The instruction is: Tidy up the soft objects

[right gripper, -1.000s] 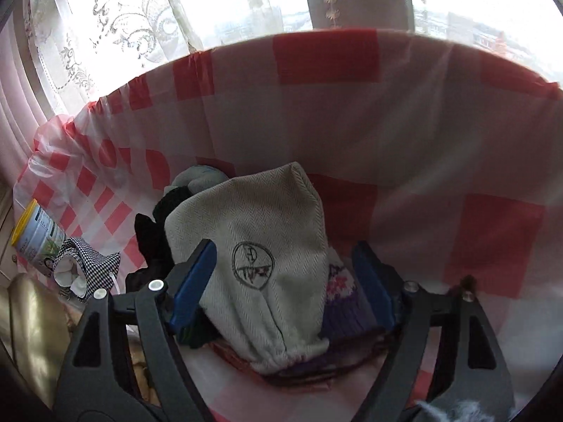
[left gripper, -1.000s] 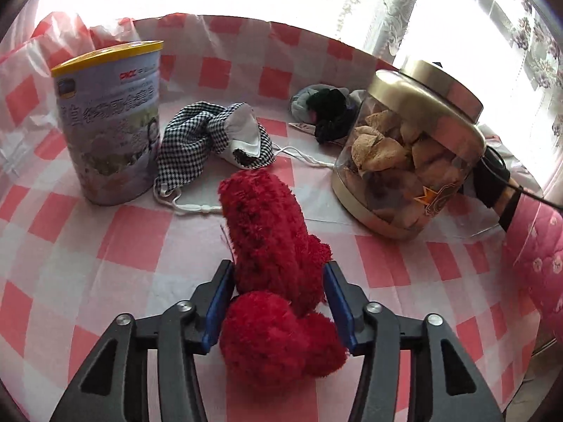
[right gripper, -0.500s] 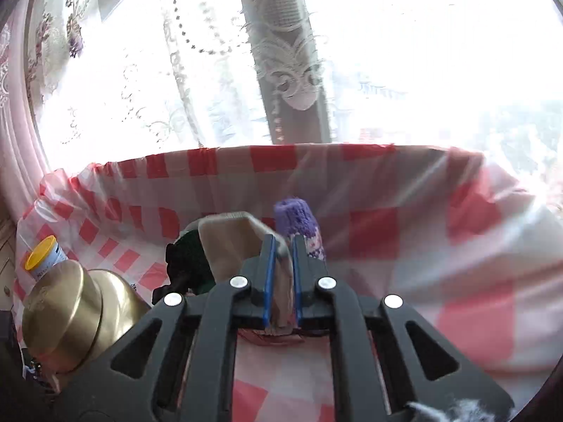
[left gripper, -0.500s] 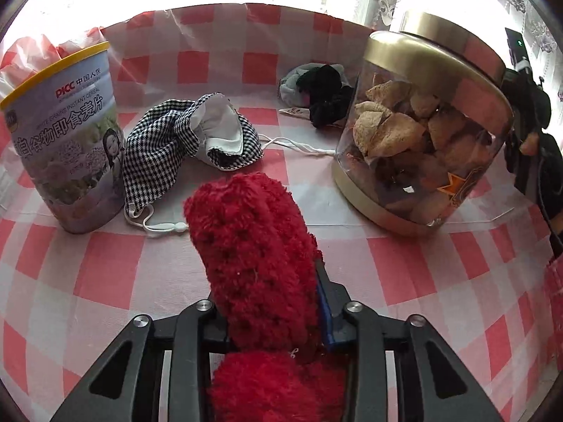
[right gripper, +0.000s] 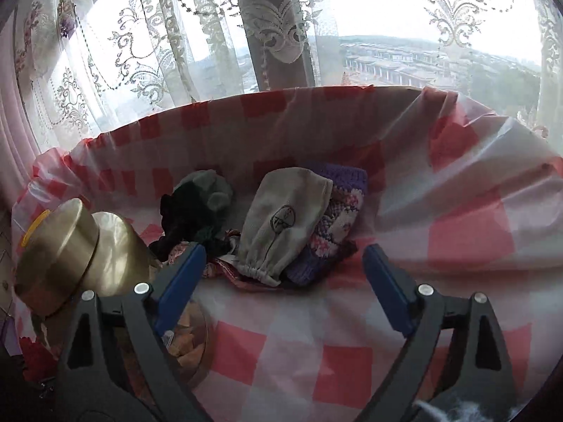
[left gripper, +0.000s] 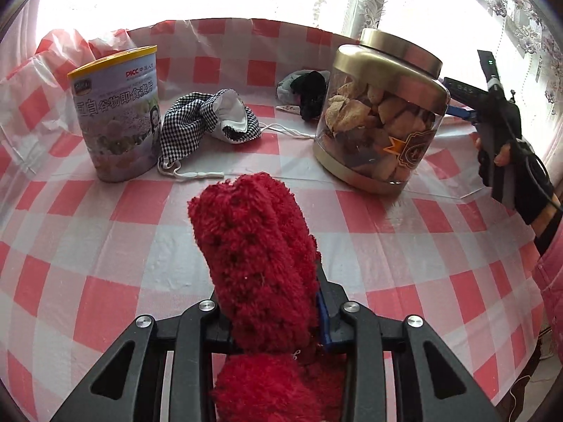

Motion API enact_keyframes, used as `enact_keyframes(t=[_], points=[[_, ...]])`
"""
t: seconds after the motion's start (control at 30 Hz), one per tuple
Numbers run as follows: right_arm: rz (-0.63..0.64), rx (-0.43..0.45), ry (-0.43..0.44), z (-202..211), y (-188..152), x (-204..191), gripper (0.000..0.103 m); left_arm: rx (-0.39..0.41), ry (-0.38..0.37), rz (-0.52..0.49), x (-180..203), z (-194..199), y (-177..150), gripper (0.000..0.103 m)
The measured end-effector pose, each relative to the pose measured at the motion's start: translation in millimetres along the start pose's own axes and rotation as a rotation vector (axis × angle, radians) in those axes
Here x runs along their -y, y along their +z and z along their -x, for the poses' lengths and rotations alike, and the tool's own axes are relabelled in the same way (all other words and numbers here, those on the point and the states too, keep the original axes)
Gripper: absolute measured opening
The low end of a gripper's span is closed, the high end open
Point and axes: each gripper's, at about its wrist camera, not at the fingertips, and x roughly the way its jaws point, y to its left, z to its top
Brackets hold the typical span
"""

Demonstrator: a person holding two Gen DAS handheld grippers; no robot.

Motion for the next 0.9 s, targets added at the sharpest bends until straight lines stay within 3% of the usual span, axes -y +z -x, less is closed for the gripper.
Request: enact_keyframes(t=[0.27,0.37,0.4,0.43,0.47,0.5,0.6,0.7,0.83,0.9], points=[[0.156,-0.101,0.034,-92,24,-21,0.091,-0.027,-0.027,0.035,-8,-15,-3,0.034],[0.255,-0.161,0.001,-123,22,-32,0.091,-0.023,-0.033,0.038,-9,-20,-1,0.034],[0.277,-0.173,-0.002,-128,19,-33,0.086,-0.022,-0.036,0.038,-9,-21,0,0.035],[0.307,-0.168,-0.017,-130,16,-36,0.077,-0.020,-0.038,0.038,-9,-23,0,0.035],[0.344,-0.163,-0.042,-128,13,-38,0.026,-0.017,-0.040,0.036,-9,-24,1,0.035],[0.344,-0.168,-0.037,-124,11,-38,0.007,-0.015,-0.040,0.032,-8,-25,2,0.036],[0.225,-0.006,0.035,-67,14,-26,0.007,-0.014,-0.043,0.034,-8,-26,3,0.037],[0.118,0.114,0.036,0,9,-10,0.007,-0.014,-0.063,0.045,-11,-26,4,0.042],[0.026,0.191,0.007,77,-11,4,0.007,-0.016,-0.041,0.030,-5,-29,7,0.043],[0.011,0.189,-0.010,101,-26,3,0.007,-0.023,-0.026,0.015,-1,-30,8,0.032]])
